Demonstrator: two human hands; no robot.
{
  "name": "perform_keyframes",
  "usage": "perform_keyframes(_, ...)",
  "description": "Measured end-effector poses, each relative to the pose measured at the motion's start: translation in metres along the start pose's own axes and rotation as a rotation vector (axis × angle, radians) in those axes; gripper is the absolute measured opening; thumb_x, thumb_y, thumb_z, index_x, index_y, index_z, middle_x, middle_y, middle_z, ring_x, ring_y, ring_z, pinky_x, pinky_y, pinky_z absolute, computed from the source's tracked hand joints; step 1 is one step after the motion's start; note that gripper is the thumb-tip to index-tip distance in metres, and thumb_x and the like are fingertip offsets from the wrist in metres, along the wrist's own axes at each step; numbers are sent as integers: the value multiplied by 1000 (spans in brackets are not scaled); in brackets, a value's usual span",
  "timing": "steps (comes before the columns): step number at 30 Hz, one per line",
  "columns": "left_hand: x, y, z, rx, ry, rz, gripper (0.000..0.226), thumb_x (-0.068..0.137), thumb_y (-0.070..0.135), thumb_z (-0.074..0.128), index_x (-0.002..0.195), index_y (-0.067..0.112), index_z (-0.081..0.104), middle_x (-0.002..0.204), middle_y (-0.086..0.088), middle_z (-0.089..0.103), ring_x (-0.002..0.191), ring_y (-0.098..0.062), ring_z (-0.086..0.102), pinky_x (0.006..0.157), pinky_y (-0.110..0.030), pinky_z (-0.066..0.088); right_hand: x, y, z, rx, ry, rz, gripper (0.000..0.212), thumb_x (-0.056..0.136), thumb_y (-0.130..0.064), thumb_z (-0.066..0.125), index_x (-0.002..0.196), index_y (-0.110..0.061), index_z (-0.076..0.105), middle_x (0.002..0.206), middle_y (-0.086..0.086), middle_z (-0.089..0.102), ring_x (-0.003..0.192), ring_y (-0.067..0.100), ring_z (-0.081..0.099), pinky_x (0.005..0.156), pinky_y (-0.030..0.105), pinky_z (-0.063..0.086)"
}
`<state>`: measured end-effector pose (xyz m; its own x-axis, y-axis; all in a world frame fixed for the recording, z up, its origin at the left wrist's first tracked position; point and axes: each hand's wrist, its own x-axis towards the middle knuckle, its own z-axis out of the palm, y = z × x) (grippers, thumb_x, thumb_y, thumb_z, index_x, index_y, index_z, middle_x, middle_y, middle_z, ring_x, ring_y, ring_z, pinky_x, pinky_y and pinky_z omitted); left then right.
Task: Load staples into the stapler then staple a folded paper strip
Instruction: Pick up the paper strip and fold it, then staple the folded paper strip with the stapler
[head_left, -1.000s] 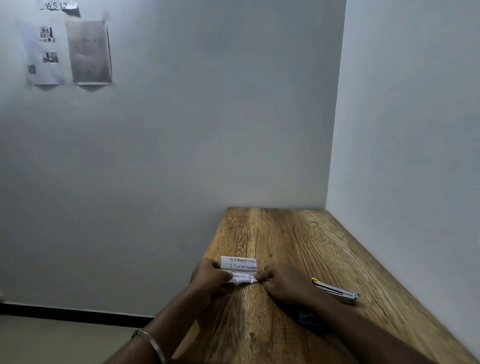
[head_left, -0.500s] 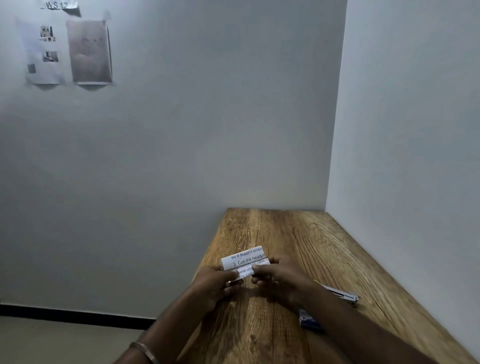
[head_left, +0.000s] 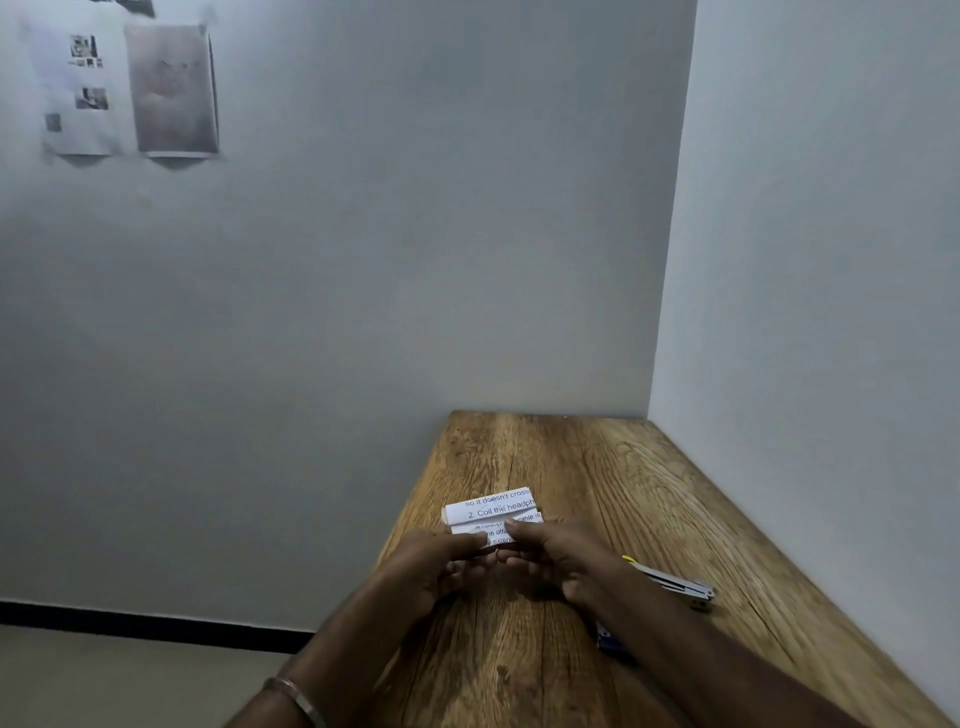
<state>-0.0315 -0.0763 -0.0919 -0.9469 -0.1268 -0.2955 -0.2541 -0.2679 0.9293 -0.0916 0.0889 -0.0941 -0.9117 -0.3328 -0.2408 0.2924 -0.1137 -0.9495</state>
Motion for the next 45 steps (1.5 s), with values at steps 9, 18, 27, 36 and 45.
perform_keyframes(9,3,1,-1,-39,-11,-16,20,90,3,66,107,-5,61,90,-24,75,68,-25,75,51,-29,60,-3,-10,-8,11,-56,36,24,99,-14,58,112,7,61,90,28,75,75,29,77,57,29,62)
perform_keyframes(18,0,-1,-4,-78,-9,15,15,91,2,65,104,-5,64,87,-22,76,66,-24,75,49,-28,59,-24,-39,-64,-397,249,-326,11,92,-10,67,96,0,71,84,16,77,73,22,76,65,29,62)
perform_keyframes(27,4,-4,-5,-101,-10,31,17,91,4,65,105,-5,63,92,-25,75,68,-26,75,47,-28,58,-54,-51,-121,-1509,165,-294,44,85,-54,68,115,-22,71,112,-7,72,99,7,64,86,33,54)
perform_keyframes(36,0,-6,-3,-73,-22,76,17,91,4,66,104,-7,65,91,-23,76,72,-27,75,51,-29,59,-59,-36,-125,-1575,30,-367,47,76,-64,71,110,-32,70,101,-23,62,91,-6,54,88,28,42)
perform_keyframes(45,-5,-5,-2,-68,-31,86,18,91,4,65,105,-7,66,91,-22,76,72,-26,75,52,-29,60,-52,-27,-124,-1262,28,-537,24,79,-40,79,96,-28,67,93,-10,70,86,4,65,80,30,56)
